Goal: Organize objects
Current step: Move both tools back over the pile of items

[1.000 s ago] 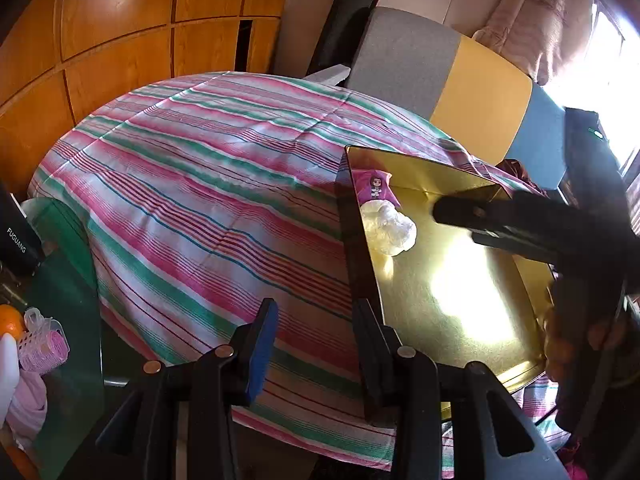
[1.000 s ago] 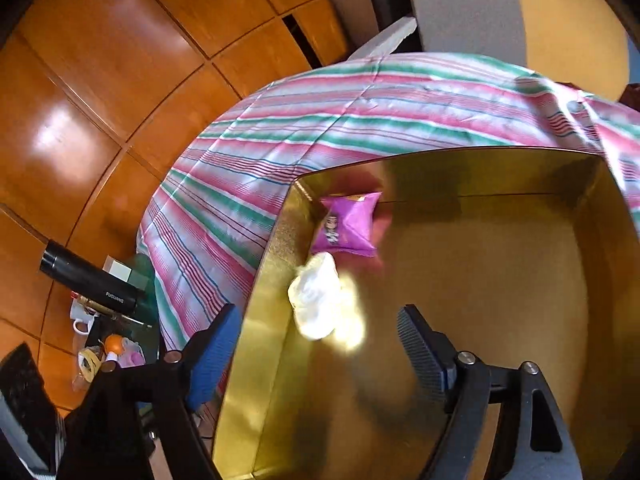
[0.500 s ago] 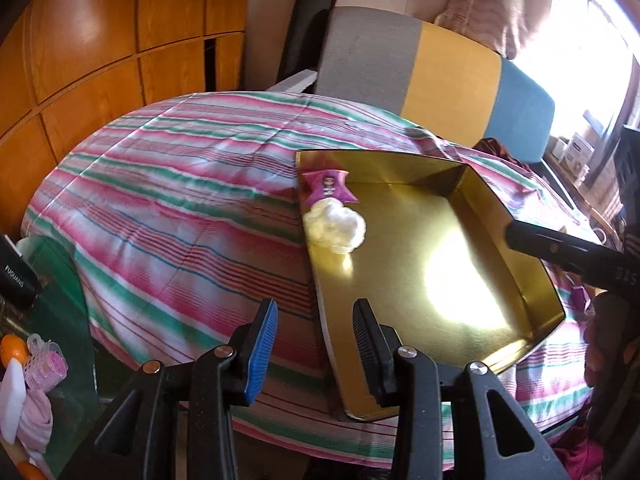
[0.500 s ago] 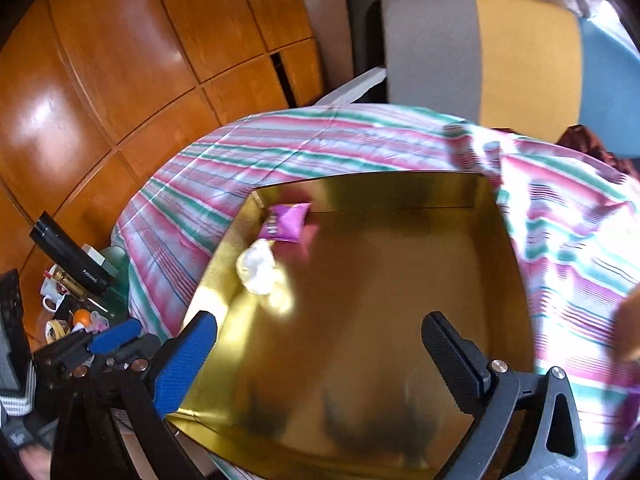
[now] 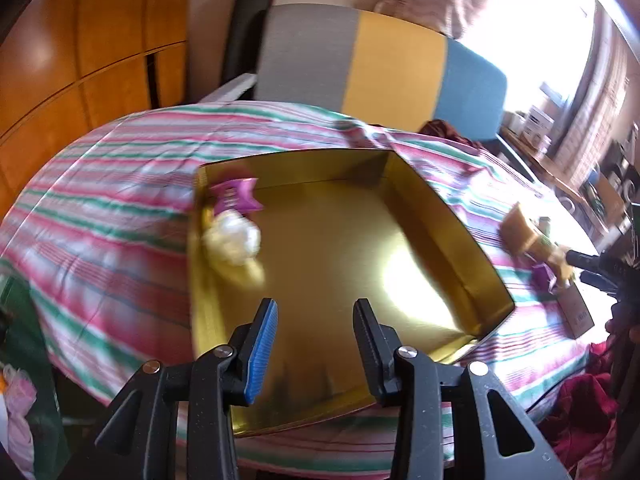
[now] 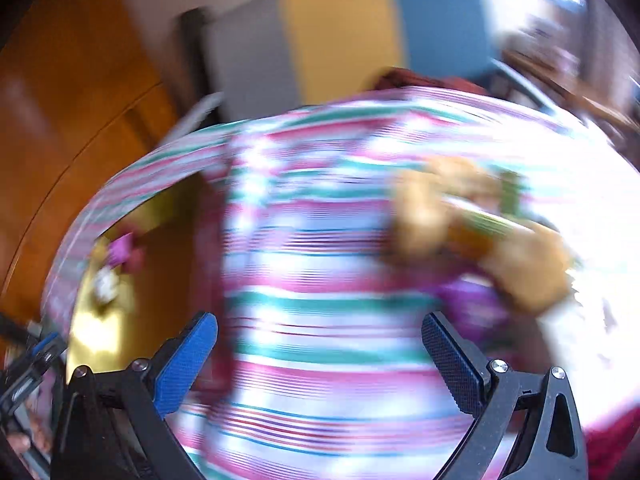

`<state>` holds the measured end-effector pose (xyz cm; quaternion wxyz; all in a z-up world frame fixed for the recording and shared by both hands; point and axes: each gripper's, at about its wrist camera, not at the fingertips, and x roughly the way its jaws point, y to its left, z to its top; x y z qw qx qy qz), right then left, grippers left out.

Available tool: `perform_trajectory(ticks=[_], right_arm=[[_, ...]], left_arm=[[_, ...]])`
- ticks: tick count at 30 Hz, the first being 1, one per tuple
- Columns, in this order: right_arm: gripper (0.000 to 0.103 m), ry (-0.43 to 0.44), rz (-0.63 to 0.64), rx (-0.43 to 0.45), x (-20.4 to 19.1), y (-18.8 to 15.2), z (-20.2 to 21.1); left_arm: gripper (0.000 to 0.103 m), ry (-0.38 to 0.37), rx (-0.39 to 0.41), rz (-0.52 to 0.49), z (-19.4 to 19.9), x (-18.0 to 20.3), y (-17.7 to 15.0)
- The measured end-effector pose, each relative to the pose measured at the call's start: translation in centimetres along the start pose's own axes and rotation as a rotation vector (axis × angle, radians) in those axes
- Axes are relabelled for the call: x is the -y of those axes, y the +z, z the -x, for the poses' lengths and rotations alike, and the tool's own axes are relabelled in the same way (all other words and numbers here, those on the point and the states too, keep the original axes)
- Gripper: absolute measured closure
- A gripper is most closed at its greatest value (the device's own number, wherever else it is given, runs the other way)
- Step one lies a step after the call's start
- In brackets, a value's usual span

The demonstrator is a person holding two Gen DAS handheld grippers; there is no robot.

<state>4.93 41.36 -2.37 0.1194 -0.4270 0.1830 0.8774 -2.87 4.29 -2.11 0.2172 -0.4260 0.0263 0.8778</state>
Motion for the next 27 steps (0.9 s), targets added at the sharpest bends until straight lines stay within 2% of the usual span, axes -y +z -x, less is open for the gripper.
perform_trajectory(ticks=[4,6,8,11,14,18,20,23,27], right_arm=[[0.0,-0.122,-0.217,0.006,8.6,-0.4,2.3],[0.0,-0.155,-0.319,0.014,12.2,-0.7,3.2],[0.0,-0.161,-0.4,0.0,15.0,-1.1,3.5],[0.0,-0.102,-0.505,-0.026,17.8,-1.6,3.0],[0.0,-0.029,-0.534,-0.065,18.2,-1.8,2.0],[0.0,0.223,-0.523,-0.139,16.0,-2.3,1.3],[0.0,0.27,-0.487,-0.142,14.9,-2.5,1.7],[0.0,0.236,-0.444,-0.099,14.4,-2.3,3.3],[0.0,0.08,-0.428,0.029,16.5,-1.8,6.5]], left_arm=[[0.064,-0.04,-0.011,-0.053,-0.6,2.7,0.6],[0.064,-0.066,-0.016,-0.076,-0.8,4.2,0.9],[0.063,-0.089,-0.019,-0.107,-1.0,5.8,1.2],[0.063,-0.12,-0.024,-0.15,-1.2,8.0,1.4],[0.063,-0.15,-0.034,-0.191,-1.5,10.0,1.5],[0.063,-0.184,-0.051,-0.248,-2.0,12.3,1.6],[0.063,-0.197,-0.055,-0.272,-2.2,13.3,1.8],[0.063,-0.234,-0.074,-0.291,-2.7,15.0,2.2],[0.063,-0.279,-0.09,-0.324,-3.6,17.9,2.5]])
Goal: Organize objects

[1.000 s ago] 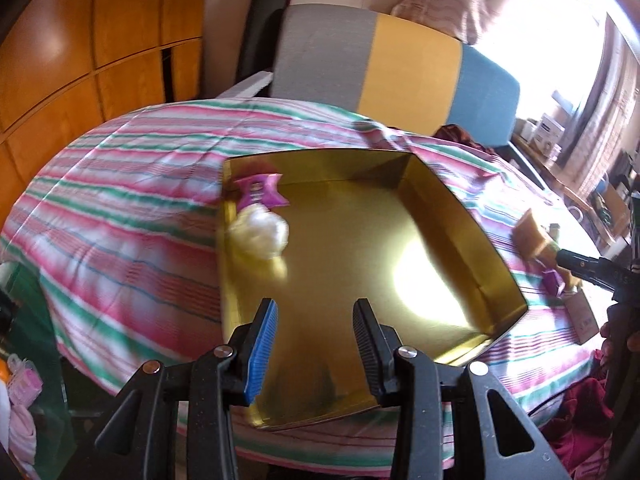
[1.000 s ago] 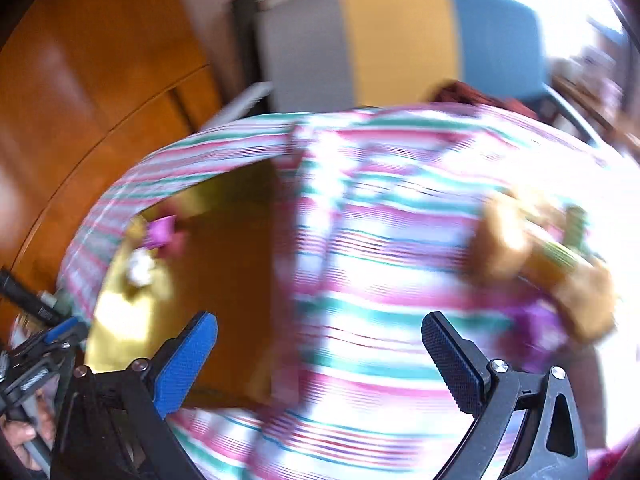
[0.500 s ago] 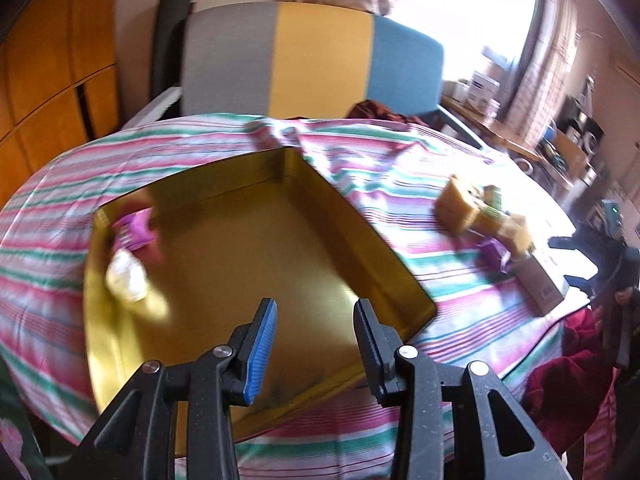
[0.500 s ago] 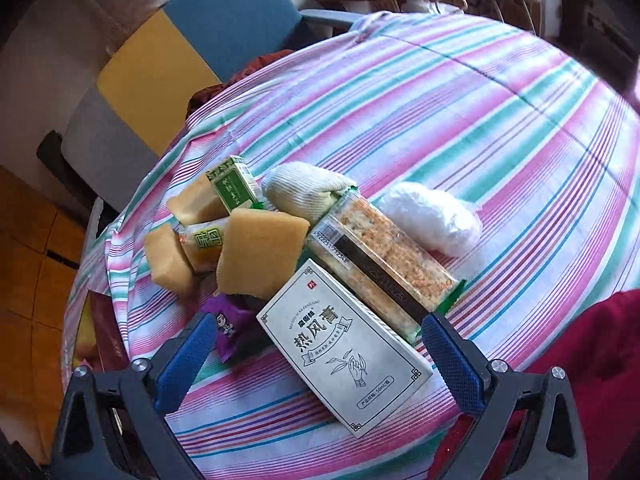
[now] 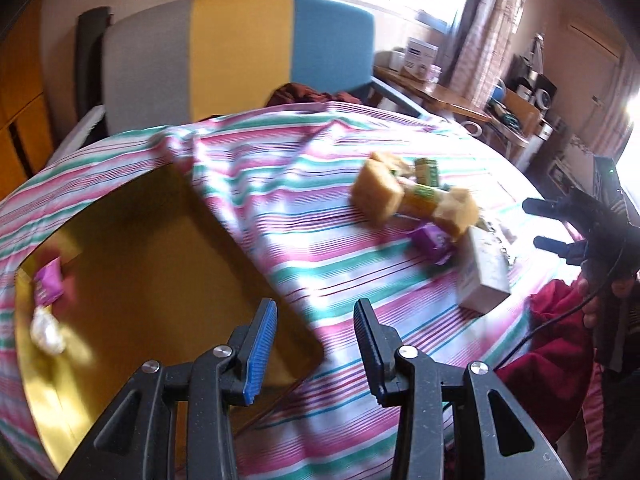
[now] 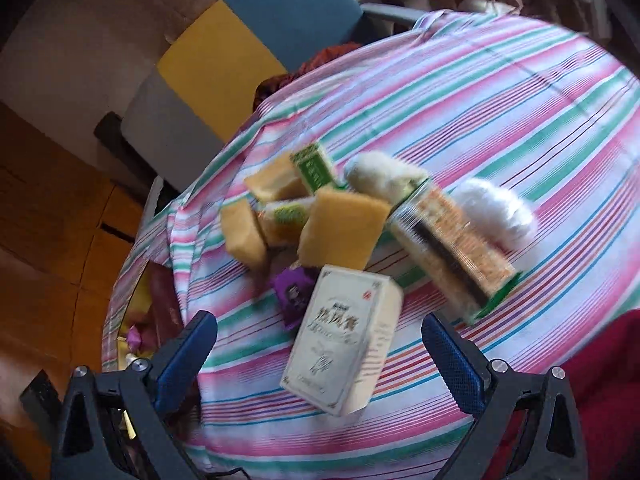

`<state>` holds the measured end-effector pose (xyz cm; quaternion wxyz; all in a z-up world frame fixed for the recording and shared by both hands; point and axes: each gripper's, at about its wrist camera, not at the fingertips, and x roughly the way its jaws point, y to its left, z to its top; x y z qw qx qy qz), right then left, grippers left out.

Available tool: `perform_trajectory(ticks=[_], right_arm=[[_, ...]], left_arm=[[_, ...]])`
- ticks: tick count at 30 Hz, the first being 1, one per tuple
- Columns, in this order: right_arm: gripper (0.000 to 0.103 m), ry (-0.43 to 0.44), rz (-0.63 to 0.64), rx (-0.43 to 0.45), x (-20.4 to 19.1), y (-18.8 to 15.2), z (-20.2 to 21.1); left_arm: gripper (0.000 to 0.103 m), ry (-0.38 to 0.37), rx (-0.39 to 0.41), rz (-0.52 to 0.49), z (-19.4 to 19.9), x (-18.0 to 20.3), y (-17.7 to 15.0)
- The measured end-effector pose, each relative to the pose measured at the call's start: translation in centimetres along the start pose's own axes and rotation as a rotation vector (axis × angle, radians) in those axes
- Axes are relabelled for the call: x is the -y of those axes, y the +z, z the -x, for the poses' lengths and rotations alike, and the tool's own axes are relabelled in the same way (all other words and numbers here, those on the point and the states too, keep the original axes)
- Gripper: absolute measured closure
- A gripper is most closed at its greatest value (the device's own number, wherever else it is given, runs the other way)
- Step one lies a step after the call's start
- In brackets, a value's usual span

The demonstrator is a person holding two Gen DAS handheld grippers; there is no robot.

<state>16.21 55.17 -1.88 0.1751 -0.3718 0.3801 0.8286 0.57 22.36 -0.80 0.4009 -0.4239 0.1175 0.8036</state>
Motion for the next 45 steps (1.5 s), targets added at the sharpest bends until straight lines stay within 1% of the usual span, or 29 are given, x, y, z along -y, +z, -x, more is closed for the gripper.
perform_trajectory(ticks=[2,3,4,6,9,11,12,13,14,15,16,18,19,20,23,24,25,26,28,31,36,39,42,45], right_arm=[[0.0,-0.063,-0.023,0.084,1.6,0.7,1.2],[0.0,-0.081,-0.042,0.114,2.5,1.1,1.7],[0.0,-0.077,-0.072,0.137,3.4,1.1,2.2],[0.0,-0.007,-0.138,0.166,4.8,1.3,3.2],[0.0,0.033,-0.164,0.219,5.0,1.3,3.8],[0.0,0.072,-0.171,0.219,5.2,1.4,3.9],[0.0,0.087,-0.18,0.217,5.3,1.4,3.8],[0.0,0.103,-0.193,0.22,5.5,1.4,3.8],[0.0,0.119,-0.21,0.227,5.8,1.2,3.7],[0.0,0.132,-0.234,0.246,6.1,1.0,3.8],[0.0,0.148,-0.262,0.27,6.6,0.9,4.1],[0.0,0.199,-0.321,0.314,7.7,0.5,4.7],[0.0,0.224,-0.328,0.332,7.9,0.4,5.1],[0.0,0.231,-0.329,0.338,8.0,0.4,5.2],[0.0,0.217,-0.317,0.32,7.6,0.6,4.9],[0.0,0.225,-0.321,0.319,7.7,0.6,4.8],[0.0,0.237,-0.326,0.322,7.8,0.6,4.8],[0.0,0.251,-0.329,0.324,8.0,0.6,4.8],[0.0,0.26,-0.33,0.323,8.0,0.6,4.7],[0.0,0.264,-0.327,0.314,7.9,0.6,4.5],[0.0,0.253,-0.324,0.291,7.9,0.7,4.1],[0.0,0.238,-0.32,0.27,7.7,0.8,3.8],[0.0,0.216,-0.312,0.244,7.6,0.9,3.4],[0.0,0.195,-0.297,0.203,7.3,1.1,2.8]], left_arm=[[0.063,-0.026,-0.011,-0.034,-1.1,1.5,0.6],[0.063,-0.046,-0.025,-0.051,-1.8,2.2,0.9],[0.063,-0.082,-0.042,-0.072,-2.6,3.1,1.2],[0.063,-0.143,-0.069,-0.115,-3.9,4.8,1.7],[0.063,-0.205,-0.093,-0.189,-5.7,7.9,2.4],[0.062,-0.263,-0.119,-0.215,-6.7,10.0,2.8],[0.054,-0.288,-0.131,-0.226,-7.2,10.9,3.0],[0.043,-0.311,-0.146,-0.236,-7.8,12.1,3.2],[0.038,-0.327,-0.156,-0.243,-8.2,12.9,3.4],[0.035,-0.346,-0.167,-0.254,-8.7,13.8,3.6],[0.035,-0.354,-0.176,-0.267,-9.3,14.7,3.7],[0.035,-0.332,-0.199,-0.291,-10.5,16.3,3.9],[0.035,-0.334,-0.211,-0.301,-11.1,17.2,3.9],[0.035,-0.334,-0.219,-0.306,-11.5,17.5,4.1],[0.036,-0.3,-0.239,-0.332,-12.8,18.7,3.8],[0.038,-0.293,-0.243,-0.336,-13.3,18.9,3.7],[0.047,-0.284,-0.251,-0.336,-13.7,19.0,3.6],[0.048,-0.286,-0.253,-0.324,-14.1,18.8,3.4],[0.05,-0.302,-0.23,-0.297,-13.4,18.2,3.0],[0.05,-0.293,-0.197,-0.274,-12.0,16.9,2.2],[0.05,-0.259,-0.153,-0.209,-9.9,13.1,0.5],[0.05,-0.245,-0.122,-0.181,-8.3,11.0,-1.1],[0.05,-0.232,-0.105,-0.166,-7.1,9.7,-2.1],[0.05,-0.24,-0.102,-0.141,-6.3,8.6,-2.9]])
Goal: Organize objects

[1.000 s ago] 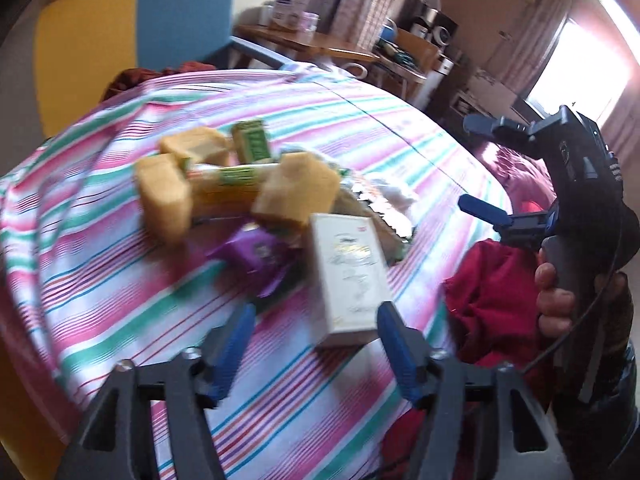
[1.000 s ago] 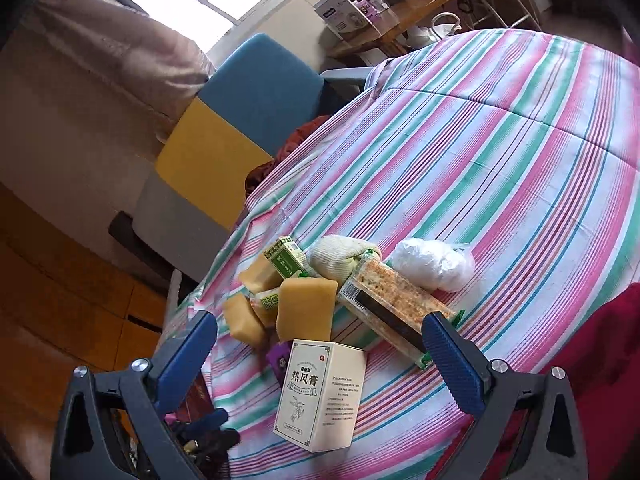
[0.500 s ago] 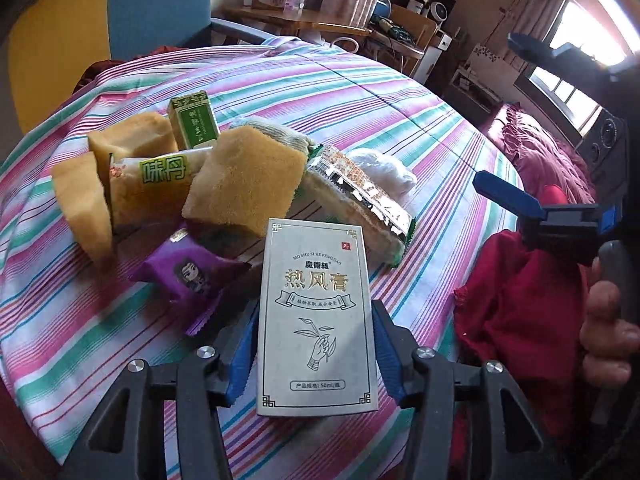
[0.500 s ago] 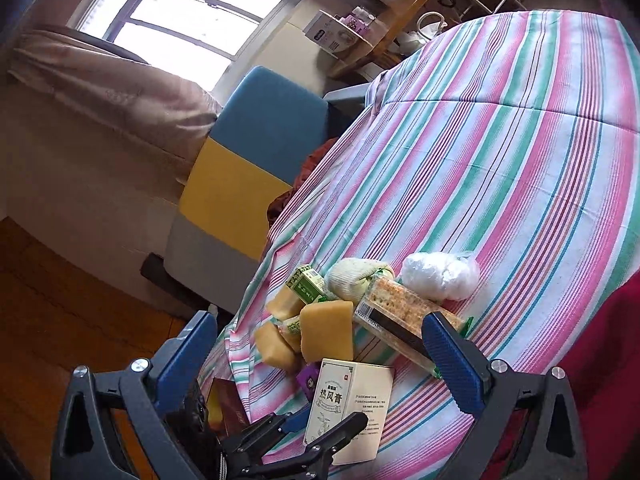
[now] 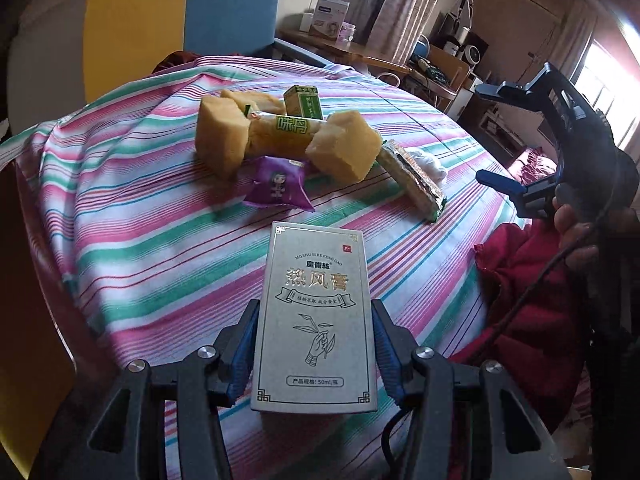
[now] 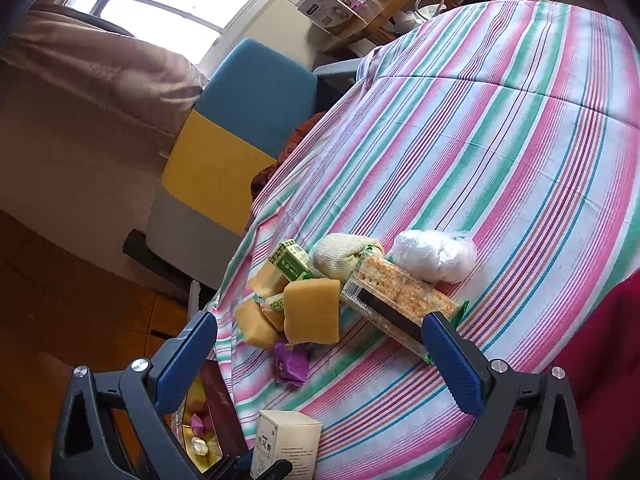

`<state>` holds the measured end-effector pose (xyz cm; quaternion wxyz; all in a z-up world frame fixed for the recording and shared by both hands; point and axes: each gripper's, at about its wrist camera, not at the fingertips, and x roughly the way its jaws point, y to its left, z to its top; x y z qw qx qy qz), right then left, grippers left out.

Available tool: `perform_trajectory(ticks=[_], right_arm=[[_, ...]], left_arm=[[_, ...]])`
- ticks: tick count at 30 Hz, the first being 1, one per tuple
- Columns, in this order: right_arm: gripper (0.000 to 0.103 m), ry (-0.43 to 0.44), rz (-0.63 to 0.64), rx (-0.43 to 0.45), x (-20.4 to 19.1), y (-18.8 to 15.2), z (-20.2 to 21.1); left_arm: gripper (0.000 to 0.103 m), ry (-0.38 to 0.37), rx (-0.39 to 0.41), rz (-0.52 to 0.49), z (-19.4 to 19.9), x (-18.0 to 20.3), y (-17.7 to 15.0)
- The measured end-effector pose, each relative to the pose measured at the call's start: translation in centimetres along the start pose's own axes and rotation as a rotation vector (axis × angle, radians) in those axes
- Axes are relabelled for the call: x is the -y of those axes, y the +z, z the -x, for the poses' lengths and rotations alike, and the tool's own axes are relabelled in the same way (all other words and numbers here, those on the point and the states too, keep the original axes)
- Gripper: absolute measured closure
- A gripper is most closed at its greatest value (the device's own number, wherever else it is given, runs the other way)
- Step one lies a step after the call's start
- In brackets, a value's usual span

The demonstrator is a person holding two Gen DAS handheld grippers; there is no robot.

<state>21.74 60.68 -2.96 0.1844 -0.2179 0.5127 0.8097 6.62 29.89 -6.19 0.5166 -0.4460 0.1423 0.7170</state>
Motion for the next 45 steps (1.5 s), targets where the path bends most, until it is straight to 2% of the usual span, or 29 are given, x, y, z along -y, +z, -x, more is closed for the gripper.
perform_trajectory(ticks=[5,8,16,25,29,30,31,32,40,43,45], right_arm=[[0.0,-0.042,0.051,-0.062,-0.7,-0.2,-1.1],[0.001,-0.078,0.131,-0.128,-2.0,-0.8,-2.4],[0.012,-0.331,0.569,-0.292,-7.8,-4.2,-7.3],[0.011,-0.573,1.007,-0.335,-10.8,-4.9,-13.2],[0.009,-0.651,1.15,-0.351,-11.2,-5.3,-15.8],[0.009,-0.657,1.161,-0.358,-11.0,-5.2,-16.4],[0.015,-0.643,1.157,-0.369,-10.9,-5.2,-16.8],[0.041,-0.623,1.145,-0.374,-10.8,-5.1,-17.0],[0.042,-0.451,0.999,-0.319,-10.4,-5.4,-13.8],[0.042,-0.385,0.907,-0.296,-10.3,-4.9,-12.9],[0.042,-0.373,0.848,-0.295,-9.5,-4.7,-12.8]], left_arm=[[0.05,-0.004,0.006,-0.002,1.0,-0.5,-1.3],[0.05,-0.012,0.013,0.017,1.3,-1.0,-1.5],[0.05,-0.031,0.032,0.06,2.0,-2.4,-1.8],[0.05,-0.055,0.041,0.085,2.1,-3.0,-2.0],[0.05,-0.059,0.041,0.094,2.0,-3.1,-2.0],[0.05,-0.057,0.042,0.092,2.1,-3.1,-2.0],[0.05,-0.055,0.042,0.091,2.1,-3.0,-2.0],[0.05,-0.054,0.044,0.092,2.1,-3.1,-2.1],[0.05,-0.041,0.054,0.087,2.2,-2.9,-2.3],[0.05,-0.032,0.056,0.087,2.3,-2.8,-2.3],[0.05,-0.026,0.059,0.087,2.2,-2.7,-2.4]])
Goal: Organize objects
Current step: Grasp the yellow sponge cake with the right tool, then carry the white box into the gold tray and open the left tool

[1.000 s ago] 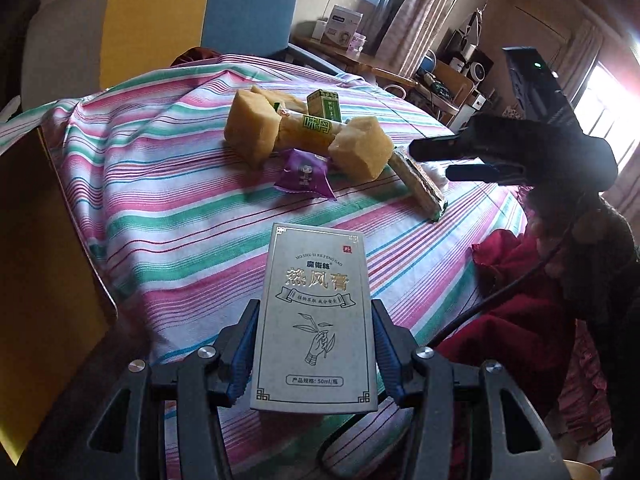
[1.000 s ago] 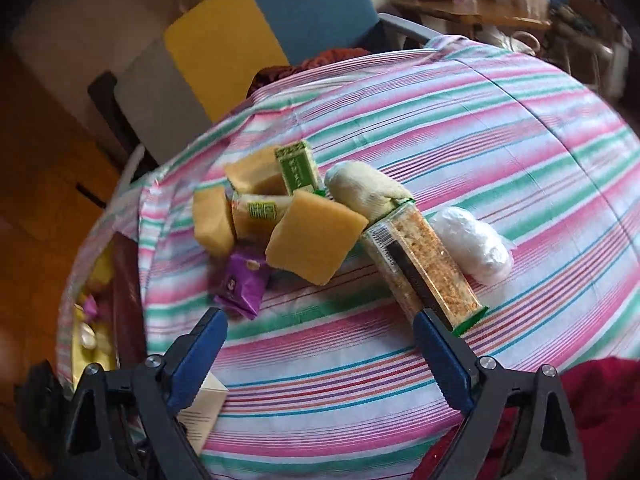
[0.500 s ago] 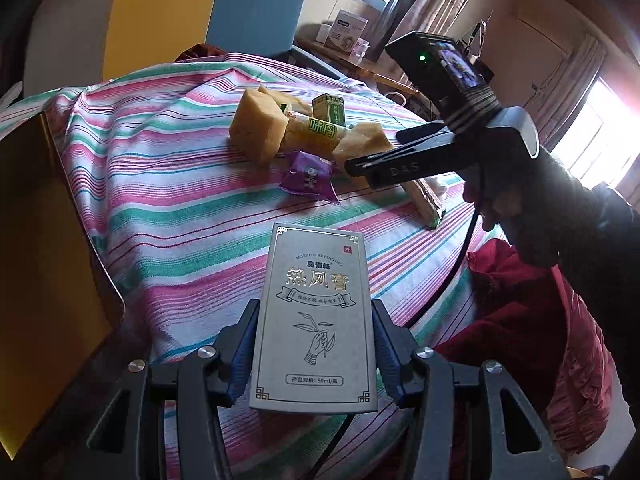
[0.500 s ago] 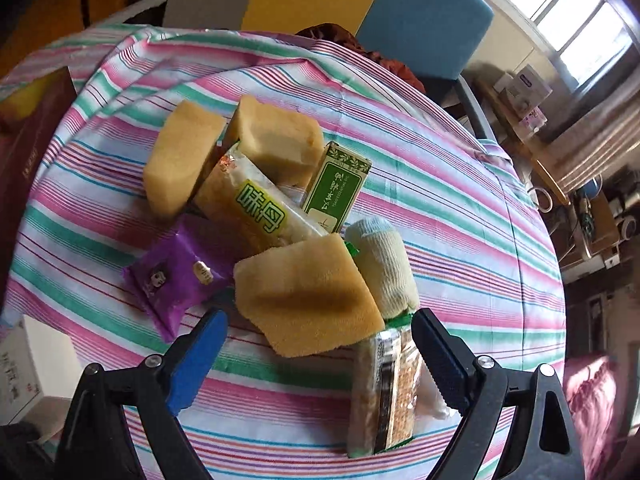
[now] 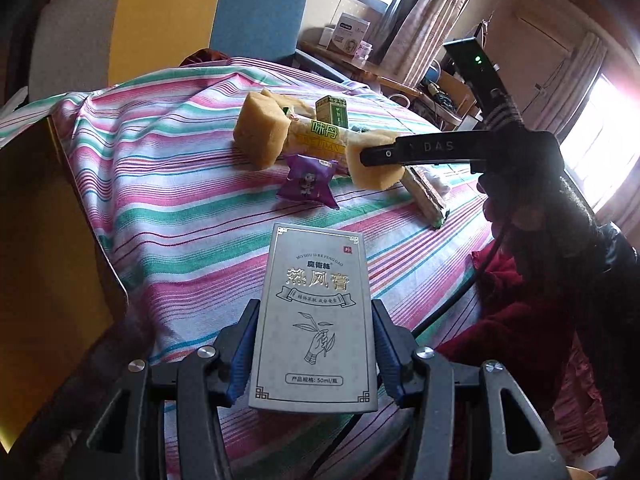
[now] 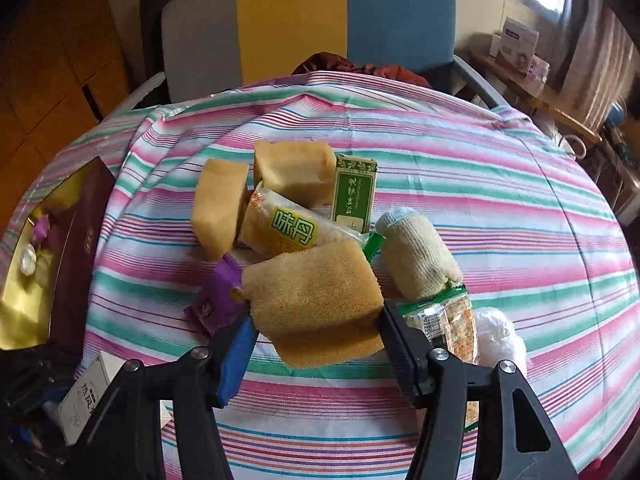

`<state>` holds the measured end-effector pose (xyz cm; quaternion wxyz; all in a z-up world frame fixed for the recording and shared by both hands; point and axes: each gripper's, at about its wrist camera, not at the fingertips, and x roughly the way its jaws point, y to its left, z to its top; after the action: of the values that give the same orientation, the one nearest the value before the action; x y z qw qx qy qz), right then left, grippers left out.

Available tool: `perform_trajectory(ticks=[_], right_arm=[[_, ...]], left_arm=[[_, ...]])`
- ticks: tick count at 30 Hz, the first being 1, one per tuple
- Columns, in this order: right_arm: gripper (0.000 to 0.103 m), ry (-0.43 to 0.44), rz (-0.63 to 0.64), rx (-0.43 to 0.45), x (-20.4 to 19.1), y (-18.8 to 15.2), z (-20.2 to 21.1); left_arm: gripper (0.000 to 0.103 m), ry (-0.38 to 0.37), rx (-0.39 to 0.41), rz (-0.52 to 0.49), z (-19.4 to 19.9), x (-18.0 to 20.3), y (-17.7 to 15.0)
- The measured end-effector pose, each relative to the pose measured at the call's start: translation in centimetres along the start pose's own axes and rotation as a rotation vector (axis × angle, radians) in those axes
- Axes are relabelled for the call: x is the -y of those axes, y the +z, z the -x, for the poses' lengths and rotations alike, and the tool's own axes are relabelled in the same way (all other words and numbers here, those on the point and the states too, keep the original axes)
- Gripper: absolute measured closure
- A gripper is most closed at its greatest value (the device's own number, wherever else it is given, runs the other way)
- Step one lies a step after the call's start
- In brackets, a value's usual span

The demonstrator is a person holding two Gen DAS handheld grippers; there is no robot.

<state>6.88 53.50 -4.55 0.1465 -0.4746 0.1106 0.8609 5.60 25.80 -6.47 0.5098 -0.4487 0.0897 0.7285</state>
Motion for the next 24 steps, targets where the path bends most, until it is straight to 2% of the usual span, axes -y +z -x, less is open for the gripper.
perform_trajectory(ticks=[2,10,15,20,24], right_arm=[[0.042,-0.009,-0.03,-0.022,0.5,0.0,-0.7],[0.04,-0.022,-0.068,-0.013,1.3,0.0,-0.7],[0.04,-0.015,-0.076,-0.012,1.6,0.1,-0.8],[0.04,-0.011,-0.077,-0.007,1.7,0.1,-0.7],[0.04,-0.011,-0.075,-0.006,1.6,0.1,-0.7]], left_arm=[[0.05,0.008,0.003,-0.008,0.0,0.1,-0.1],[0.05,0.028,0.016,-0.012,0.1,0.4,-0.3],[0.05,0.018,0.069,-0.011,2.6,0.7,0.4],[0.05,0.035,0.134,0.085,7.8,-1.6,1.5],[0.05,0.12,0.179,0.251,13.2,-7.0,1.8]])
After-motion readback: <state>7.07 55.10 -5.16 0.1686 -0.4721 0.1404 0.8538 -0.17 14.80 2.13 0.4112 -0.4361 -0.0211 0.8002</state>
